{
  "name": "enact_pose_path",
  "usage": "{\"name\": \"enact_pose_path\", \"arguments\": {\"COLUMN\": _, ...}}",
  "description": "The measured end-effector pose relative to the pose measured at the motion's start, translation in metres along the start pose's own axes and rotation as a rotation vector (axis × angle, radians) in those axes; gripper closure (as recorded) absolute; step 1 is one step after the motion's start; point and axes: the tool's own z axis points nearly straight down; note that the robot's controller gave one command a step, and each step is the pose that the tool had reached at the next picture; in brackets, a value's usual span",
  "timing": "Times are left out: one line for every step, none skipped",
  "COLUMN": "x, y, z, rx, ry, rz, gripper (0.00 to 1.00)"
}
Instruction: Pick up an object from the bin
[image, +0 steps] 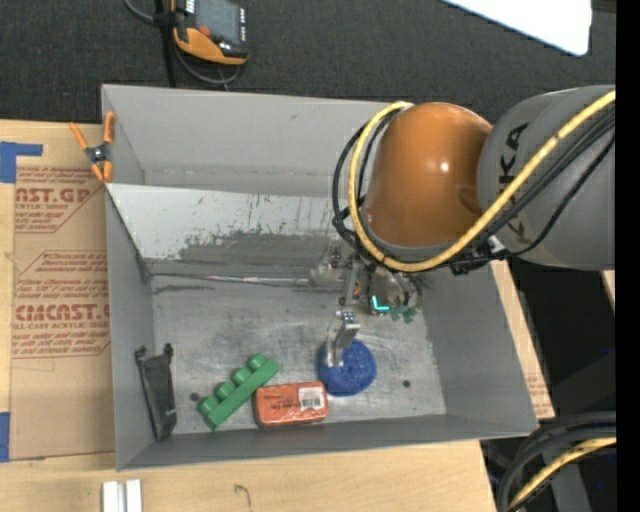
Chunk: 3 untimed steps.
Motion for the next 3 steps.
{"name": "enact_pose_path", "arguments": {"x": -0.001, "y": 0.000, "z": -0.003, "rx": 0.000, "ry": -0.006, "rz": 0.001, "gripper": 0.00}}
{"name": "enact_pose_path", "arguments": {"x": 0.002, "y": 0.002, "z": 0.039, "rx": 0.000, "ry": -0.014, "rz": -0.046, "gripper": 0.00}}
{"name": "enact_pose_path", "arguments": {"x": 0.009, "y": 0.007, "z": 0.097, "rx": 0.001, "ry": -0.009, "rz": -0.202, "gripper": 0.00}}
